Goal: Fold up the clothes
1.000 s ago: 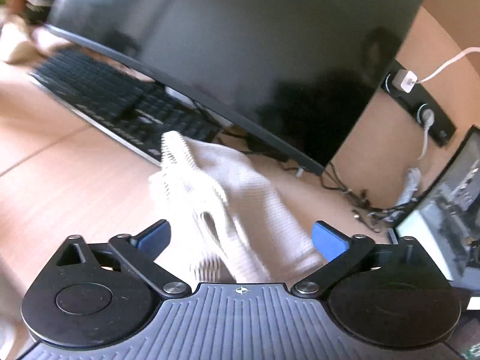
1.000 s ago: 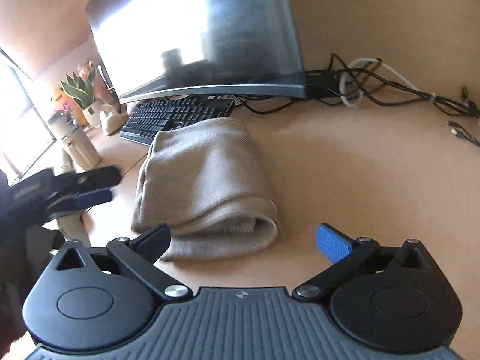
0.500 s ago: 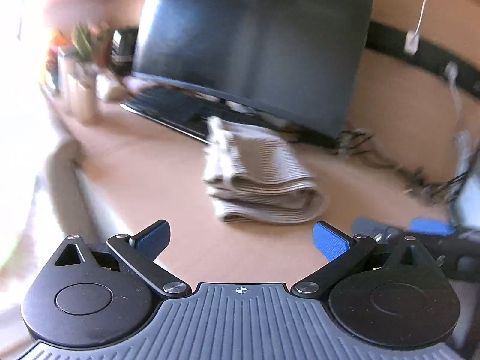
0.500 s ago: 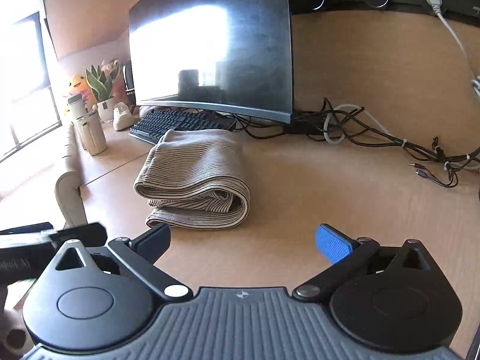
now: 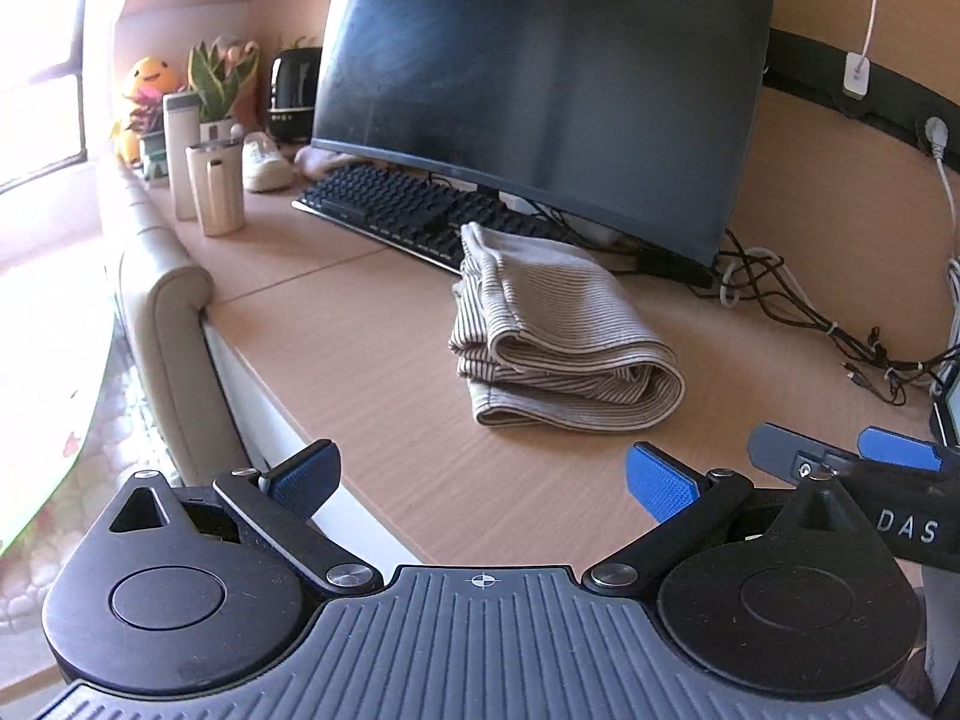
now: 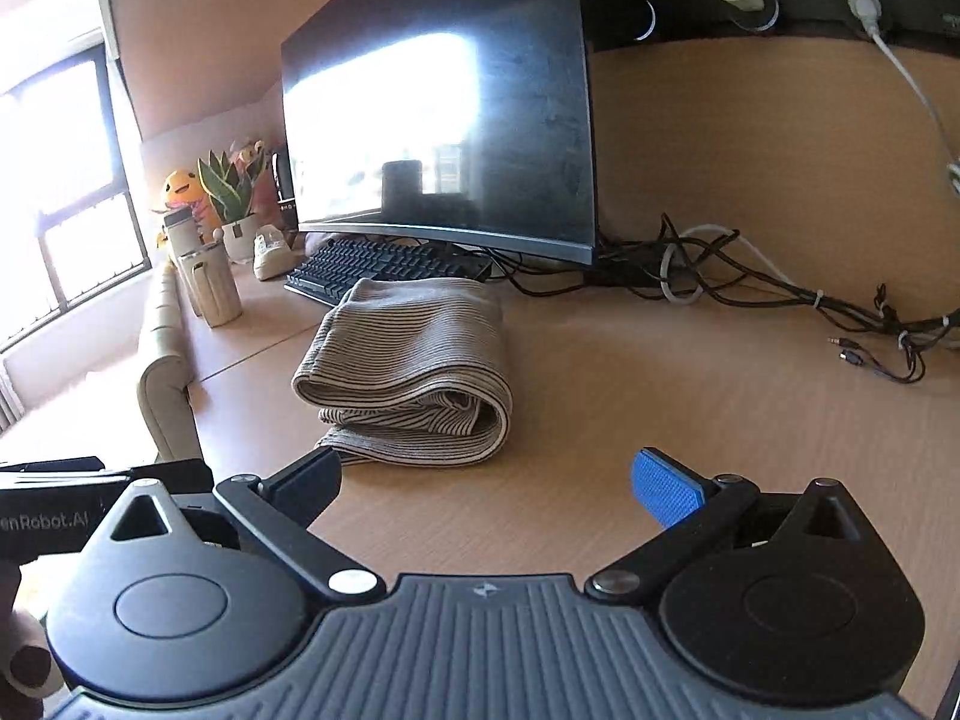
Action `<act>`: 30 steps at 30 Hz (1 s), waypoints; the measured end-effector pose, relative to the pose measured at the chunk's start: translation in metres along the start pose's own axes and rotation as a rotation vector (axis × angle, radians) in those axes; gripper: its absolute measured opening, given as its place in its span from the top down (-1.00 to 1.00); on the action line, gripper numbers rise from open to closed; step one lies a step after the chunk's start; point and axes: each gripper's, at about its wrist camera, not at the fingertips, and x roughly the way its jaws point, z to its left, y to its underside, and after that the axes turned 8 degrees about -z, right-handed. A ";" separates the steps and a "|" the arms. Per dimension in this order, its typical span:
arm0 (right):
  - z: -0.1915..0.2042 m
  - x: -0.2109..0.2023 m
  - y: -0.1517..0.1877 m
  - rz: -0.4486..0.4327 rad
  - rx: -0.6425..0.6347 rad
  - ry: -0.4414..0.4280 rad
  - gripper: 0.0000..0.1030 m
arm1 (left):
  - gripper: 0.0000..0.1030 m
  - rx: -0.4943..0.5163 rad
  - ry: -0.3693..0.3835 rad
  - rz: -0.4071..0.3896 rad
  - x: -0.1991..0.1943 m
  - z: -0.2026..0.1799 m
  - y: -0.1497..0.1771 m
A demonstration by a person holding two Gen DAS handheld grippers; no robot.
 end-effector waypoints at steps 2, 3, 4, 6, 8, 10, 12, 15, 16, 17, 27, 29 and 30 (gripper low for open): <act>0.001 0.002 0.000 0.004 -0.005 0.005 -1.00 | -1.00 -0.010 0.005 0.002 0.002 0.001 0.000; 0.002 0.002 0.000 0.006 -0.008 0.009 -1.00 | -1.00 -0.014 0.008 0.001 0.003 0.001 -0.001; 0.001 0.002 0.000 0.005 -0.012 0.014 -1.00 | -1.00 -0.018 0.010 0.001 0.004 0.001 -0.001; 0.001 0.002 0.000 0.004 -0.018 0.025 -1.00 | -1.00 -0.017 0.014 0.004 0.005 0.001 0.000; 0.000 0.001 -0.001 -0.005 -0.015 0.032 -1.00 | -1.00 -0.014 0.018 0.013 0.007 0.000 0.001; -0.001 0.000 -0.001 -0.009 -0.010 0.038 -1.00 | -1.00 -0.011 0.021 0.021 0.009 -0.001 0.002; -0.002 0.000 -0.001 -0.002 -0.004 0.036 -1.00 | -1.00 -0.009 0.026 0.028 0.008 -0.001 0.004; -0.003 0.000 0.001 0.004 -0.001 0.032 -1.00 | -1.00 -0.003 0.025 0.029 0.007 -0.002 0.005; -0.002 0.000 0.001 0.004 -0.002 0.031 -1.00 | -1.00 -0.005 0.024 0.030 0.007 -0.001 0.005; -0.002 0.000 0.001 0.003 -0.002 0.028 -1.00 | -1.00 -0.006 0.023 0.032 0.007 -0.001 0.005; 0.001 0.000 0.001 -0.003 -0.011 0.014 -1.00 | -1.00 -0.020 0.013 0.024 0.005 0.003 0.006; 0.001 0.000 0.000 -0.006 -0.012 0.012 -1.00 | -1.00 -0.019 0.011 0.020 0.005 0.002 0.005; 0.001 0.001 0.000 -0.006 -0.014 0.011 -1.00 | -1.00 -0.020 0.010 0.018 0.004 0.002 0.005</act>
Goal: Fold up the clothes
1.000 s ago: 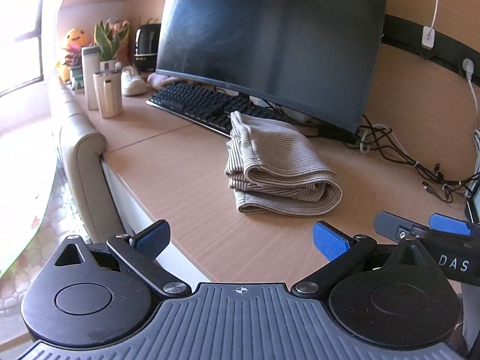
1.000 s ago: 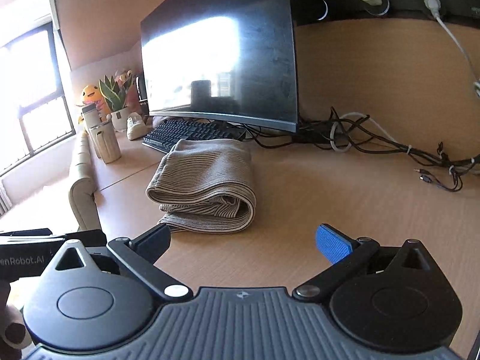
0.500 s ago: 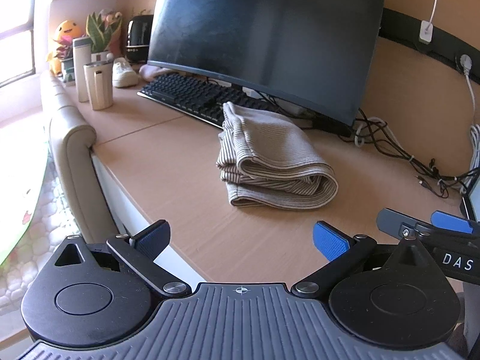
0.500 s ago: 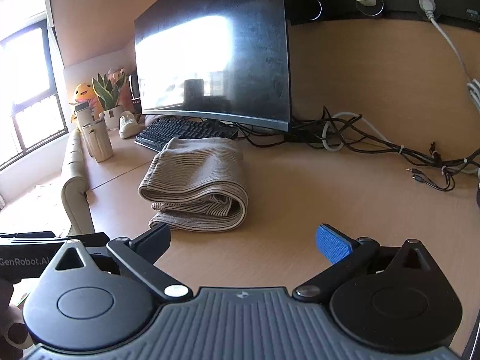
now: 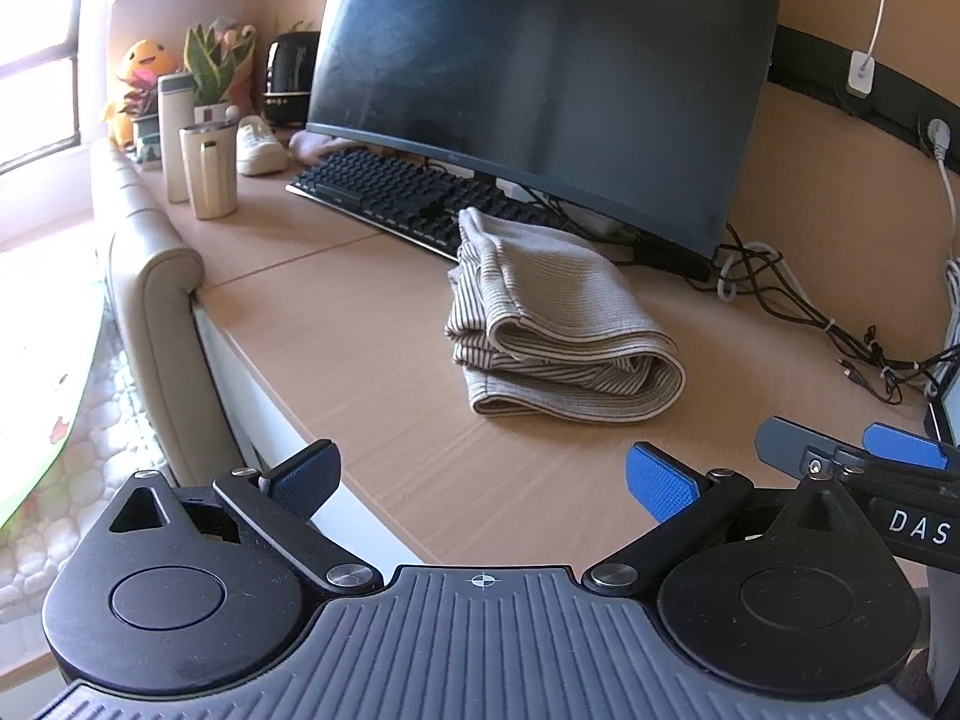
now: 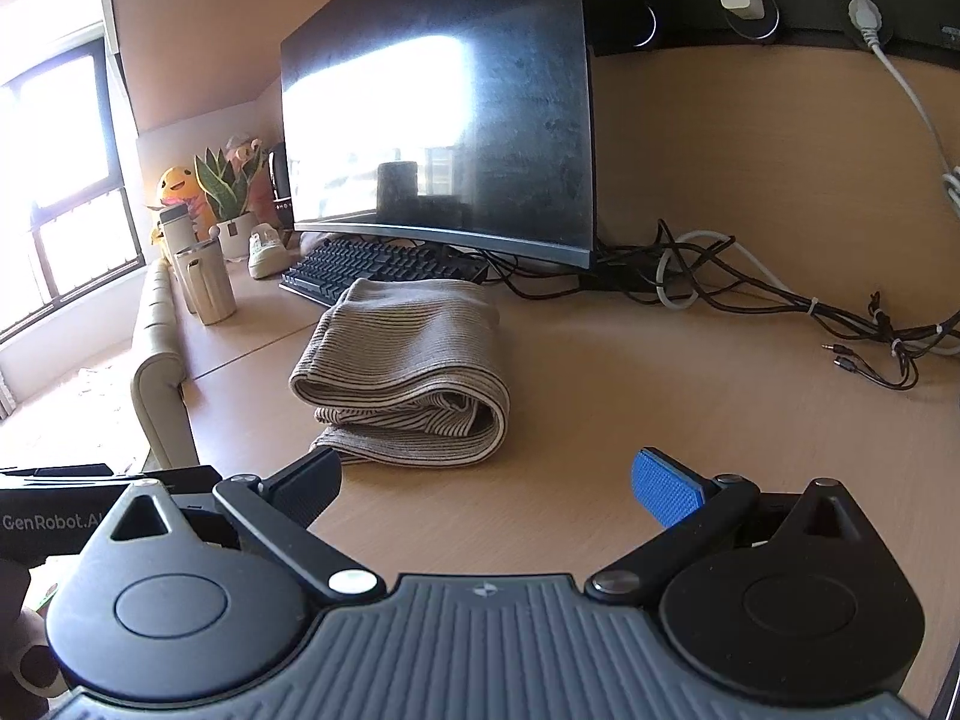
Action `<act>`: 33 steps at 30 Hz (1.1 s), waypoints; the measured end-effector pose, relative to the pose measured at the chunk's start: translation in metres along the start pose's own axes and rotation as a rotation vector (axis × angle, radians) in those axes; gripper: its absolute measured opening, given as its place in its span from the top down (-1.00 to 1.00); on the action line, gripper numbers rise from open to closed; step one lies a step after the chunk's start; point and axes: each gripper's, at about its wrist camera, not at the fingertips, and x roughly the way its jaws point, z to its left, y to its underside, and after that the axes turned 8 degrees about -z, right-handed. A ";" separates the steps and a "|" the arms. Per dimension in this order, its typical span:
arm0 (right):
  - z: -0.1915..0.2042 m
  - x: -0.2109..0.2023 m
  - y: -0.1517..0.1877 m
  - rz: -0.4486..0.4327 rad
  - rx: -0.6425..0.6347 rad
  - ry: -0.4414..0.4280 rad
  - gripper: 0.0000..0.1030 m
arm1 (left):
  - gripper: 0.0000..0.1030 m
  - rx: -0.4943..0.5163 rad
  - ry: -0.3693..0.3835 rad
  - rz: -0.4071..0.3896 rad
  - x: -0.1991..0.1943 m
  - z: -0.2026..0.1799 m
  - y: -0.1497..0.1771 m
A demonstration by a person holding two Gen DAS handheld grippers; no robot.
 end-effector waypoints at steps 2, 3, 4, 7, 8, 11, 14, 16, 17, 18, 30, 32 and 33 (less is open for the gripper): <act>0.000 0.001 0.001 0.003 -0.007 0.001 -1.00 | -1.00 -0.006 0.001 0.002 0.000 0.001 0.001; 0.000 0.001 0.002 0.007 -0.012 0.000 -1.00 | -1.00 -0.009 0.001 0.004 0.000 0.001 0.001; 0.000 0.002 0.003 0.011 -0.015 0.000 -1.00 | -1.00 -0.012 0.001 0.009 0.001 0.001 0.001; -0.002 0.003 0.004 0.019 -0.014 -0.002 -1.00 | -1.00 -0.015 0.002 0.016 0.004 0.001 0.001; -0.002 0.002 0.003 0.016 -0.015 -0.001 -1.00 | -1.00 -0.015 0.003 0.017 0.004 0.000 0.001; -0.005 0.001 0.002 0.009 -0.015 -0.002 -1.00 | -1.00 -0.017 0.012 0.019 0.005 -0.001 -0.001; -0.006 0.000 0.001 0.004 -0.015 -0.004 -1.00 | -1.00 -0.008 0.009 0.006 0.004 -0.002 -0.002; -0.005 -0.001 0.000 0.001 -0.016 -0.006 -1.00 | -1.00 -0.004 0.005 -0.007 0.002 -0.003 -0.002; -0.005 -0.001 0.000 0.000 -0.017 -0.007 -1.00 | -1.00 -0.001 0.002 -0.013 0.001 -0.004 -0.002; -0.005 -0.001 0.000 0.000 -0.018 -0.008 -1.00 | -1.00 0.002 0.000 -0.020 0.001 -0.004 -0.002; -0.005 0.002 0.001 0.013 -0.008 -0.010 -1.00 | -1.00 -0.001 0.000 0.001 0.004 -0.003 -0.002; -0.005 0.002 0.001 0.014 -0.007 -0.012 -1.00 | -1.00 -0.004 -0.001 0.003 0.004 -0.002 -0.001; -0.004 0.002 0.001 0.015 -0.007 -0.013 -1.00 | -1.00 -0.005 -0.002 0.003 0.004 -0.002 -0.001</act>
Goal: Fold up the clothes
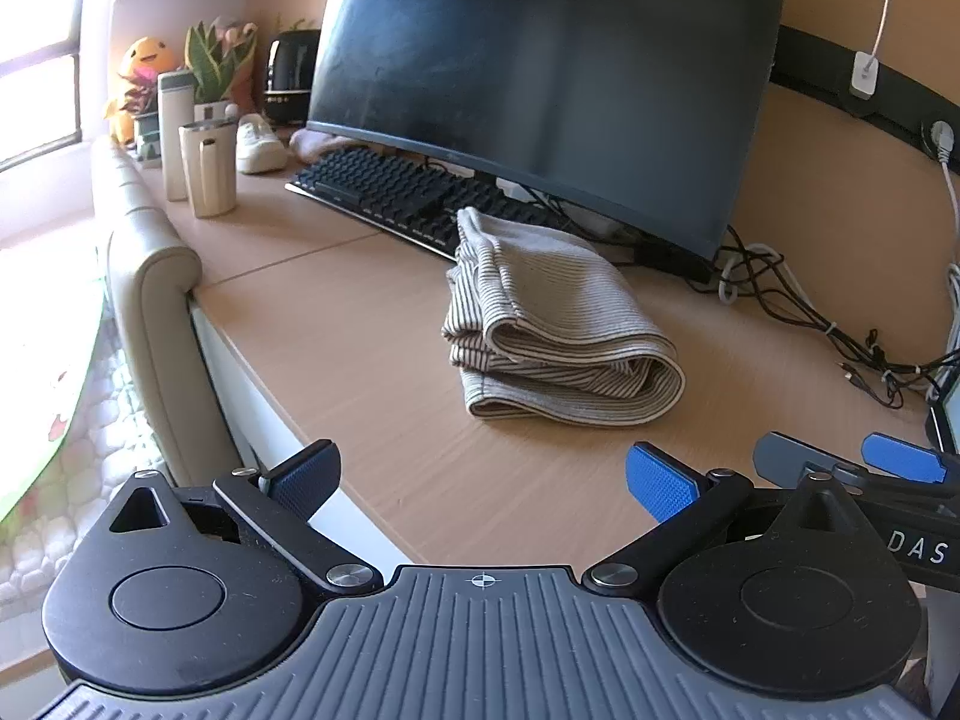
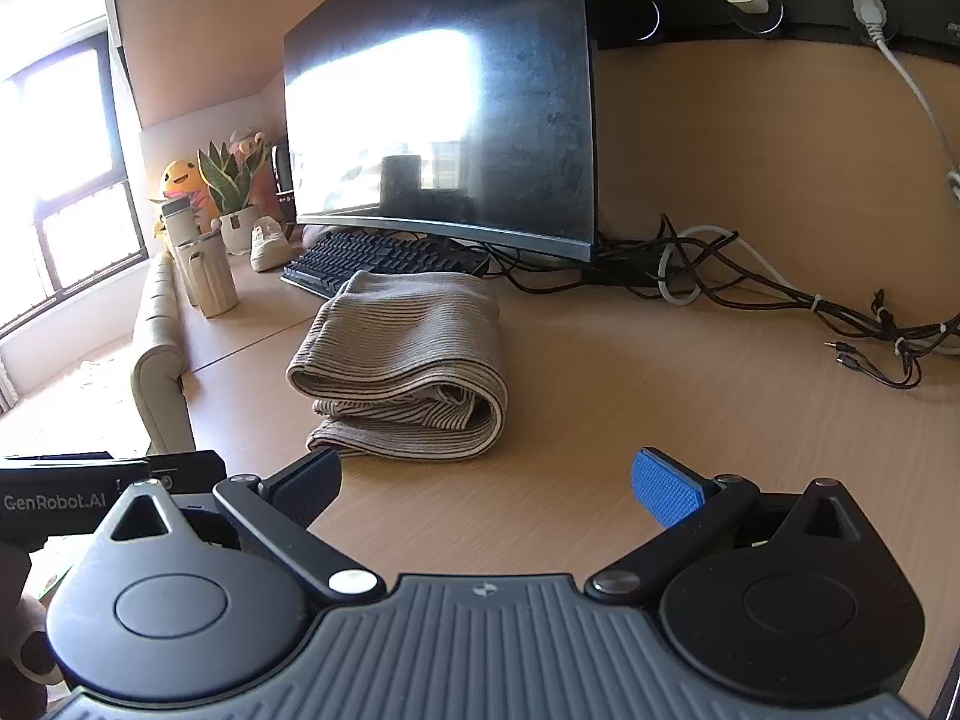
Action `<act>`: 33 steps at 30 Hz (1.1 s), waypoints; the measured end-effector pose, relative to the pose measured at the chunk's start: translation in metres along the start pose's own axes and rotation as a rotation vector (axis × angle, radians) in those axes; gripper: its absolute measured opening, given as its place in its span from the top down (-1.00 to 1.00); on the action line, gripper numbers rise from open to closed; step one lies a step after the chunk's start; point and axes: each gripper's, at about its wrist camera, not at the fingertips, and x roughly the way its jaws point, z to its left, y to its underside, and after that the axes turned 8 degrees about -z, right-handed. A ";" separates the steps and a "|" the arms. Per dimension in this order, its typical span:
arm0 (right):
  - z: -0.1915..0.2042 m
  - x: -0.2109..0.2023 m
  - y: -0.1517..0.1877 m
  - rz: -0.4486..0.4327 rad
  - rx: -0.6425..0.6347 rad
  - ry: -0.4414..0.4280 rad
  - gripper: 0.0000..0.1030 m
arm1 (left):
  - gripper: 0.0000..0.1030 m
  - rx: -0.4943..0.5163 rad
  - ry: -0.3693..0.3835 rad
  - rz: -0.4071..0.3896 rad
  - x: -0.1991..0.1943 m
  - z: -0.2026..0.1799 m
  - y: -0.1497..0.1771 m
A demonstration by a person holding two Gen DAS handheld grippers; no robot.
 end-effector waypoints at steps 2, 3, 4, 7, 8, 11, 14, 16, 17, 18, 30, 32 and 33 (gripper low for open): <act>0.000 0.000 0.000 0.002 0.001 -0.003 -1.00 | -1.00 -0.001 0.000 0.000 0.000 0.000 0.000; 0.000 0.001 0.000 0.002 0.001 -0.002 -1.00 | -1.00 -0.002 0.001 0.000 0.000 0.000 0.000; 0.000 0.001 0.001 0.002 0.001 -0.002 -1.00 | -1.00 -0.003 0.003 0.000 0.000 0.001 0.000; -0.001 0.001 0.001 0.002 0.003 0.004 -1.00 | -1.00 -0.006 0.013 0.000 -0.001 0.000 0.001; -0.002 0.001 0.001 0.002 0.004 0.006 -1.00 | -1.00 -0.006 0.014 0.000 -0.001 0.000 0.001; -0.002 0.000 0.001 0.001 0.004 0.005 -1.00 | -1.00 -0.005 0.016 0.000 -0.001 0.001 0.001; -0.002 0.000 0.001 0.003 0.005 0.003 -1.00 | -1.00 -0.010 0.016 0.003 0.000 0.002 0.001; -0.001 0.000 0.001 0.003 0.004 0.002 -1.00 | -1.00 -0.013 0.016 0.004 0.000 0.002 0.001; -0.001 0.000 0.001 0.003 0.004 0.002 -1.00 | -1.00 -0.014 0.015 0.004 -0.001 0.002 0.001; -0.001 0.000 0.001 0.002 0.003 0.002 -1.00 | -1.00 -0.015 0.014 0.003 -0.001 0.002 0.002; 0.002 0.001 0.003 0.011 0.003 -0.005 -1.00 | -1.00 -0.029 0.013 0.008 -0.003 0.005 0.004; 0.002 0.001 0.003 0.012 0.004 -0.005 -1.00 | -1.00 -0.030 0.013 0.008 -0.003 0.006 0.004; 0.002 0.002 0.003 0.013 0.005 -0.005 -1.00 | -1.00 -0.030 0.013 0.008 -0.003 0.006 0.004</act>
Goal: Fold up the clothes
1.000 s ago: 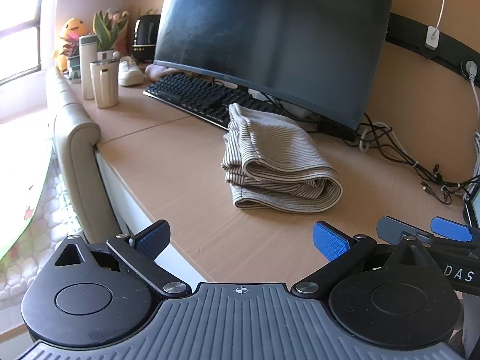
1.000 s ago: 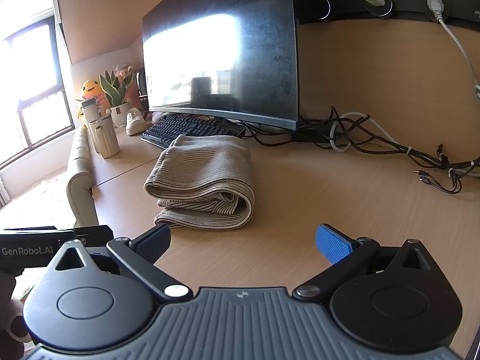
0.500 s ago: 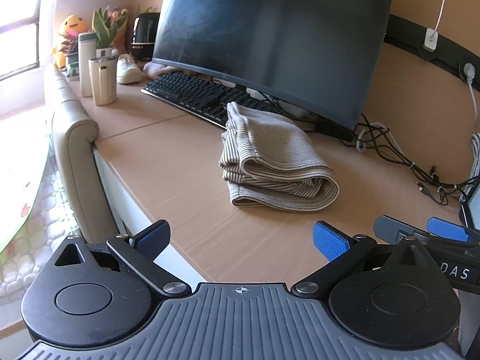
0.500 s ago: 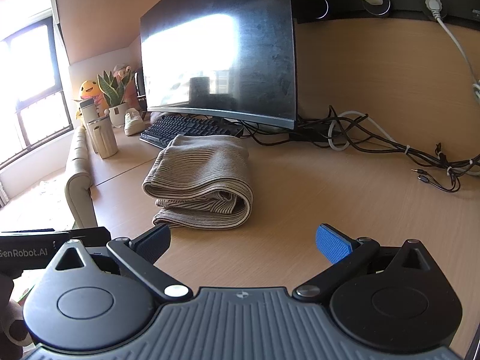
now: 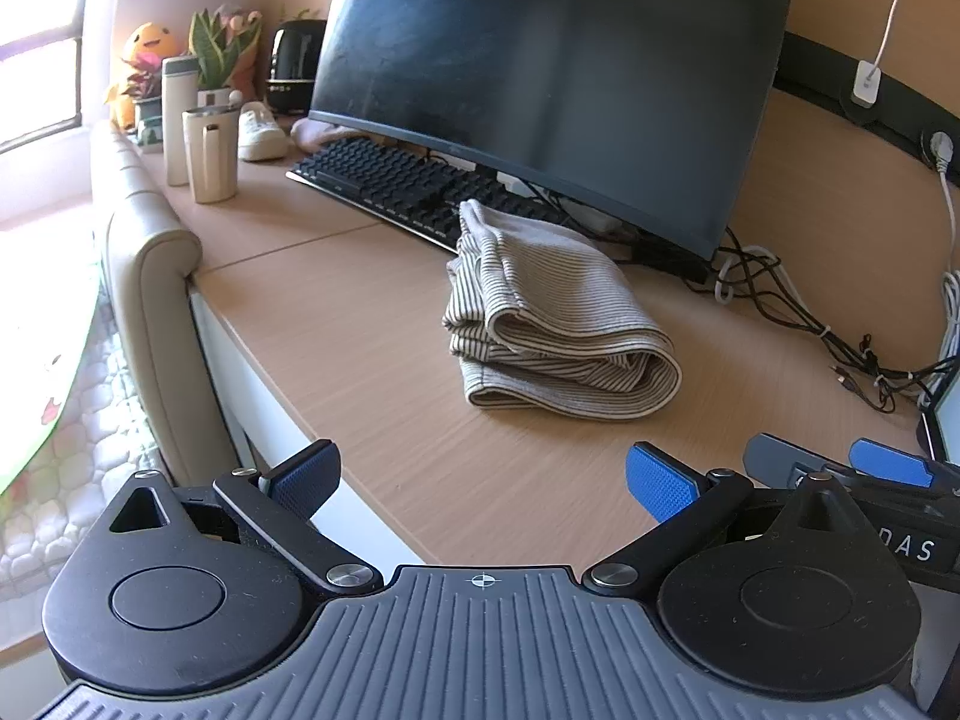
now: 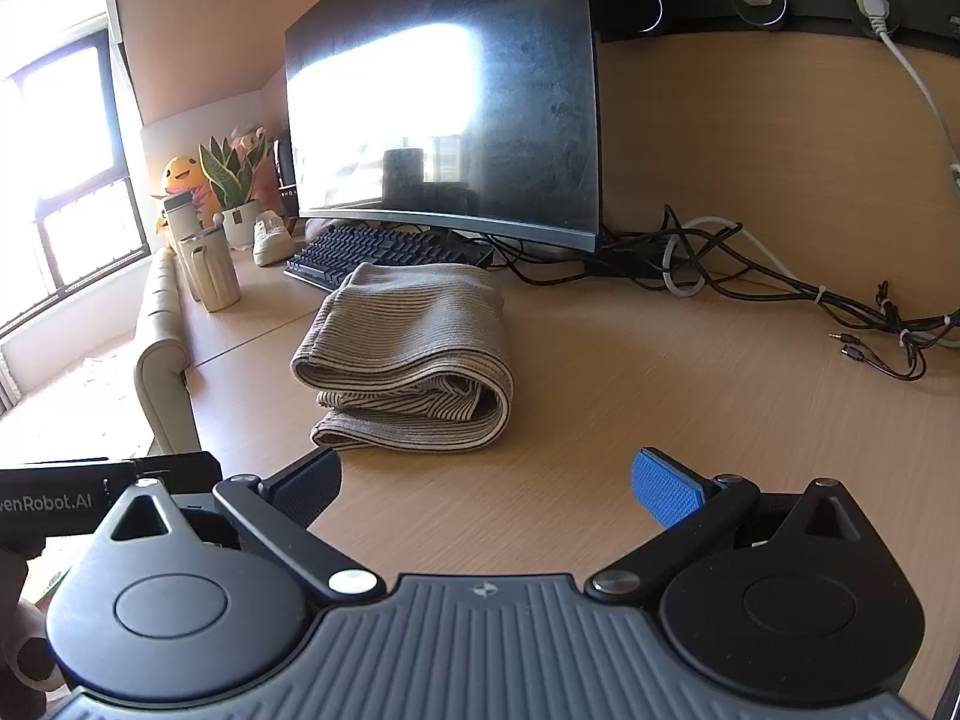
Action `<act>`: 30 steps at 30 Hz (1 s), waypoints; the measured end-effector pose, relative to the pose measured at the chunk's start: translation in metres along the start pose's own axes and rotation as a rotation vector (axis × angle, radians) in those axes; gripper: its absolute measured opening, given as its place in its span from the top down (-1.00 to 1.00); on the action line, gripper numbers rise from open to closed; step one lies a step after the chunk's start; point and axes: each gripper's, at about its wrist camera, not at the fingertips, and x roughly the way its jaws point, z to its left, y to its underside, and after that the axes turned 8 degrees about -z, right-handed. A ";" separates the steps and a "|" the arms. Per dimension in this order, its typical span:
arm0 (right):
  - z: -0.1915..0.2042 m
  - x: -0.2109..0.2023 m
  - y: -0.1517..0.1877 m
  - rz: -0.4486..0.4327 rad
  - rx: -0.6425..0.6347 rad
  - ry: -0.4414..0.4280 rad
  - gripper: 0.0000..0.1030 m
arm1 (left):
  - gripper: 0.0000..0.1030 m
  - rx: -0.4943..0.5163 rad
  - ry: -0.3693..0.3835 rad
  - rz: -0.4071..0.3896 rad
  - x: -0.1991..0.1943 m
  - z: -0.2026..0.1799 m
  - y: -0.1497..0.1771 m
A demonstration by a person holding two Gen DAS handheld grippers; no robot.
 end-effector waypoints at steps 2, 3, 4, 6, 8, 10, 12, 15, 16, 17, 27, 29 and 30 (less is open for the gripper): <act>0.000 0.000 0.000 0.001 0.000 -0.001 -1.00 | -1.00 -0.001 0.000 -0.001 0.000 0.000 0.000; 0.000 0.000 0.000 0.001 0.000 -0.001 -1.00 | -1.00 -0.001 0.001 -0.001 0.000 0.000 0.000; 0.000 0.000 0.001 0.002 0.000 -0.002 -1.00 | -1.00 -0.001 0.001 -0.002 0.000 0.000 0.000; 0.000 0.001 0.001 0.003 -0.001 -0.003 -1.00 | -1.00 -0.002 0.001 -0.002 0.000 0.000 0.000; 0.000 0.001 0.001 0.003 -0.001 -0.003 -1.00 | -1.00 -0.003 0.001 -0.003 0.000 0.000 0.000; 0.000 0.001 0.001 0.003 0.000 -0.002 -1.00 | -1.00 -0.004 0.002 -0.004 -0.001 0.000 0.000; 0.000 0.000 0.001 0.003 0.001 -0.001 -1.00 | -1.00 -0.004 0.002 -0.003 0.000 0.000 0.000; -0.001 0.000 0.001 0.004 0.000 0.000 -1.00 | -1.00 -0.005 0.003 0.000 0.000 0.000 0.000; -0.001 0.000 0.001 0.004 0.000 -0.001 -1.00 | -1.00 -0.006 0.003 0.000 0.000 0.001 0.000; -0.002 0.000 0.001 0.005 0.000 -0.001 -1.00 | -1.00 -0.006 0.003 0.001 0.001 0.001 0.000; -0.003 0.000 0.001 0.011 0.002 -0.003 -1.00 | -1.00 -0.009 0.004 0.011 0.003 0.001 0.001; -0.003 0.001 0.001 0.013 0.004 -0.002 -1.00 | -1.00 -0.009 0.005 0.012 0.003 0.001 0.001; -0.003 0.001 0.001 0.013 0.005 -0.002 -1.00 | -1.00 -0.009 0.005 0.013 0.003 0.001 0.001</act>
